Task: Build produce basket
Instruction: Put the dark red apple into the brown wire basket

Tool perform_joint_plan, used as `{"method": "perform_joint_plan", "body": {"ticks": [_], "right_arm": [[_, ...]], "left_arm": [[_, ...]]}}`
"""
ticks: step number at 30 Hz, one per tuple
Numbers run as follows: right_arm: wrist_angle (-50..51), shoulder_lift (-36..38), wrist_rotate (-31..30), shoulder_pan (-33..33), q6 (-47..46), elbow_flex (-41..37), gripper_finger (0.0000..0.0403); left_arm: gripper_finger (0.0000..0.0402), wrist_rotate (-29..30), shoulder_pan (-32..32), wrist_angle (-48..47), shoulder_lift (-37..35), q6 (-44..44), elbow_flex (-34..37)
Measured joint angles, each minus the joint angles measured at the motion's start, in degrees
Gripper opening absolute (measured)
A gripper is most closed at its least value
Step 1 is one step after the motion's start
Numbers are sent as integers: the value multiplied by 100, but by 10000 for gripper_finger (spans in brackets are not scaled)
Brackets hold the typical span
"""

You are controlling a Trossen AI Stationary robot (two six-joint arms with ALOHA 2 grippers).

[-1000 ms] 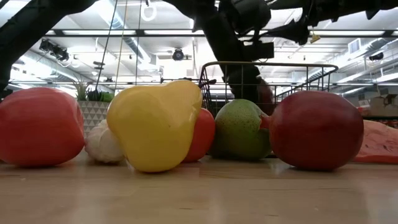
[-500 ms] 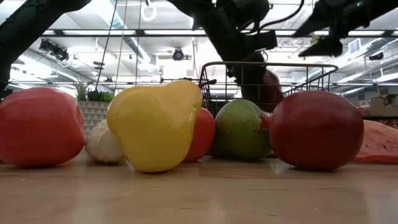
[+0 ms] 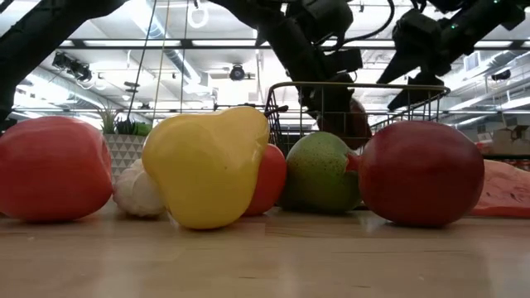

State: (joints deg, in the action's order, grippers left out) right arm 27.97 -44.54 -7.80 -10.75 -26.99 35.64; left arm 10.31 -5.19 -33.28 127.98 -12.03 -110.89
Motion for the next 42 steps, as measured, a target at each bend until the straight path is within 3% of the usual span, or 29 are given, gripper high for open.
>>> {"method": "perform_joint_plan", "body": {"ticks": [4,9,21,42], "right_arm": [[-81,-295,-8,224,-28,0,400],[-614,-578,-368,375,140,6,400],[-655,-1015,-1227,513,447,109,400],[-517,-1210,-1310,515,473,104,400]], "left_arm": [[400,-7,15,-13,0,-59,0],[400,-7,22,30,0,-46,0],[400,5,15,177,-32,49,2],[400,88,69,435,-88,-104,13]]}}
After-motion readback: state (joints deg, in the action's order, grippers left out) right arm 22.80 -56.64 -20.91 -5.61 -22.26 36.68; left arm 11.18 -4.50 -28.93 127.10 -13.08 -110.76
